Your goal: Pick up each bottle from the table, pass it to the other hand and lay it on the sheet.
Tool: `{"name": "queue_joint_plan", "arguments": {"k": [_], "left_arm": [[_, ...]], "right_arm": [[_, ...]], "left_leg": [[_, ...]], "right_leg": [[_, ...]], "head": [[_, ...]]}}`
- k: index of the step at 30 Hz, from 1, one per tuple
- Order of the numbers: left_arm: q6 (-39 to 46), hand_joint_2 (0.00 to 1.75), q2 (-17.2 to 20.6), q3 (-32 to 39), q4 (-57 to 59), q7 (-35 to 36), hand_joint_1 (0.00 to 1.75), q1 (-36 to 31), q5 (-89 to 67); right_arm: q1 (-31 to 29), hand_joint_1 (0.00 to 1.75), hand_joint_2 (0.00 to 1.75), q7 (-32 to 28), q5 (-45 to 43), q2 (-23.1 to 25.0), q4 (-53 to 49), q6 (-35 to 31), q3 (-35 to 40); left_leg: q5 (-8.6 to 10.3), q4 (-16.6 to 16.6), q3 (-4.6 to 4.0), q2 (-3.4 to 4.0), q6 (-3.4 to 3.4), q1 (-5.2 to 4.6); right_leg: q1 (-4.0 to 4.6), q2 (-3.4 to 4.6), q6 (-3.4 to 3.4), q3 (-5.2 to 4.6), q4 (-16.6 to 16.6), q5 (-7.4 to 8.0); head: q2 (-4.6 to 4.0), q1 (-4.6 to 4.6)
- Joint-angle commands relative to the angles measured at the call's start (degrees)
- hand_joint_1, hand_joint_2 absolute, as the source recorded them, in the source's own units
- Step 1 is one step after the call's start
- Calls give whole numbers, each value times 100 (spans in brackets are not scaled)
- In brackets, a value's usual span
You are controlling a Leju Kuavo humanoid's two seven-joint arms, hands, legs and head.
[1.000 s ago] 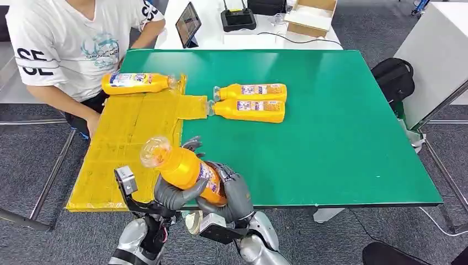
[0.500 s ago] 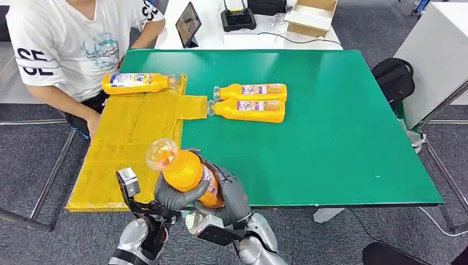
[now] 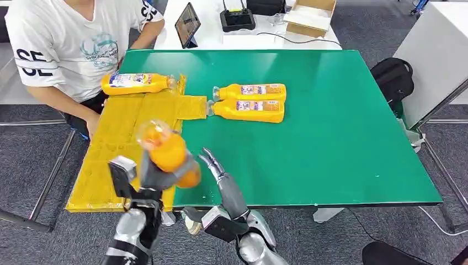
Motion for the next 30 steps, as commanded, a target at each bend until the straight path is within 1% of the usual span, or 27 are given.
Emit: {"name": "queue_joint_plan", "arguments": {"k": [1, 3, 5, 6, 7, 8, 9, 10, 11, 12, 13, 14, 15, 16, 17, 18, 20, 22, 23, 27, 28, 29, 30], "left_arm": [[1149, 175, 222, 1040, 926, -265, 175, -870, -761], [1126, 175, 270, 1075, 957, -259, 175, -885, -742], [1126, 175, 270, 1075, 957, -259, 175, -885, -742], [1423, 175, 249, 1124, 1105, -310, 175, -954, -913], [2200, 175, 372, 1091, 1386, -374, 175, -1092, -1682], [2220, 175, 427, 1163, 1601, -287, 175, -1222, -1789], [2928, 175, 600, 1073, 1985, -202, 175, -1407, -2724], [3264, 175, 712, 1002, 2384, -26, 175, -1608, -3420], [3453, 175, 857, 1115, 2680, 222, 175, -1780, -4711], [3453, 175, 1007, 1179, 2719, 688, 175, -1843, -5466], [3453, 175, 917, 1456, 2953, 583, 175, -1958, -6404], [3453, 175, 907, 1611, 3044, 443, 175, -2007, -6429], [3453, 175, 1140, 1355, 3330, 967, 175, -2141, -7674], [3453, 175, 1250, 1318, 4049, 980, 175, -2398, -7690], [3453, 175, 1330, 1256, 4356, 807, 175, -2564, -7617], [3453, 175, 1408, 1257, 4396, 684, 175, -2573, -7557], [3453, 175, 1437, 1267, 4394, 644, 175, -2565, -7524], [3411, 175, 1574, 1089, 4966, 615, 175, -2750, -7630], [3391, 175, 1593, 1071, 5033, 626, 175, -2775, -7634], [2900, 175, 1682, 989, 5399, 605, 175, -2875, -7536], [2581, 175, 1674, 1015, 5496, 595, 175, -2899, -7447], [2538, 175, 1667, 1029, 5522, 606, 175, -2880, -7422], [2482, 175, 1638, 1059, 5551, 604, 175, -2871, -7376]], "right_arm": [[-76, 0, 0, -37, -260, -103, -182, -46, 23], [-75, 0, 0, -39, -262, -100, -182, -47, 27], [-75, 0, 0, -39, -262, -100, -182, -47, 27], [-79, 0, 0, -56, -292, -103, -194, -52, 42], [-94, 0, 0, -113, -347, -102, -213, -78, 72], [-96, 0, 0, -187, -385, -91, -264, -139, 78], [-117, 0, 0, -234, -395, -89, -321, -185, 117], [-124, 0, 0, -278, -413, -95, -404, -235, 151], [-136, 0, 0, -317, -450, -100, -498, -252, 204], [-155, 0, 0, -335, -459, -115, -540, -240, 247], [-183, 0, 0, -361, -504, -124, -560, -236, 286], [-196, 0, 0, -358, -514, -123, -562, -233, 299], [-232, 0, 0, -373, -555, -134, -545, -184, 339], [-257, 0, 0, -394, -601, -128, -516, -147, 359], [-273, 0, 0, -404, -620, -126, -497, -128, 373], [-293, 0, 0, -419, -641, -122, -471, -98, 396], [-301, 0, 0, -420, -644, -117, -458, -93, 404], [-324, 0, 0, -444, -675, -117, -407, -59, 445], [-327, 0, 0, -447, -679, -118, -404, -53, 453], [-316, 0, 0, -449, -713, -123, -422, -30, 458], [-305, 0, 0, -449, -714, -123, -432, -12, 467], [-294, 0, 0, -443, -713, -119, -428, -12, 473], [-289, 0, 0, -430, -702, -115, -421, -19, 479]], "left_leg": [[-2, -5, 22, -10, 8, -1], [-5, -7, 29, 9, 10, 1], [-6, -7, 30, 6, 9, 0], [-4, -7, 25, 2, 7, -1], [0, -5, 15, -2, 4, -2], [-2, -6, 23, -6, 6, 0], [-5, -8, 33, -5, 8, 1], [-2, -6, 21, -1, 5, 1], [0, -10, 31, -3, 5, -2], [3, -6, 16, -3, 3, -1], [3, -5, 13, 6, 1, -2], [0, -5, 22, 11, 3, 1], [1, -4, 17, 6, 2, 0], [0, -5, 27, 12, 3, 2], [5, -5, 20, 4, 0, 0], [7, -5, 14, 2, -2, -2], [4, -4, 20, 14, -3, 1], [2, -2, 22, 15, -3, 3], [5, -3, 17, 9, -5, 3], [0, -3, 28, 4, -1, 4], [2, -3, 22, 7, -2, 3], [5, -2, 13, 9, -4, 2], [-2, -1, 27, 10, 0, 3]], "right_leg": [[3, -17, -17, 27, -2, -8], [5, 1, -18, 31, -5, -6], [4, -1, -18, 32, -3, -8], [2, -5, -16, 28, -3, -7], [0, -7, -11, 19, -1, -5], [3, -12, -17, 29, -2, -8], [6, -13, -22, 39, -5, -10], [4, -6, -16, 26, -2, -5], [3, -10, -23, 33, -1, -7], [2, -7, -15, 19, 2, -3], [0, 2, -12, 12, 3, -1], [4, 5, -20, 19, 3, -2], [3, 1, -15, 16, 3, -2], [7, 5, -22, 24, 4, -3], [3, -1, -16, 20, 5, -2], [-1, -1, -10, 13, 11, -2], [3, 9, -15, 15, 11, -1], [6, 9, -18, 18, 11, -3], [4, 4, -14, 14, 11, -2], [7, -1, -20, 27, 9, -8], [5, 4, -14, 20, 10, -5], [2, 5, -11, 11, 12, -2], [5, 3, -18, 25, 11, -8]], "head": [[0, 2], [0, 2], [0, 2], [0, 4], [0, 2], [0, 4], [0, 2], [0, 4], [0, 2], [0, 4], [0, 4], [0, 2], [0, 2], [0, 2], [0, 2], [0, 2], [0, 2], [0, 2], [0, 2], [0, 2], [0, 2], [0, 2], [0, 2]]}}
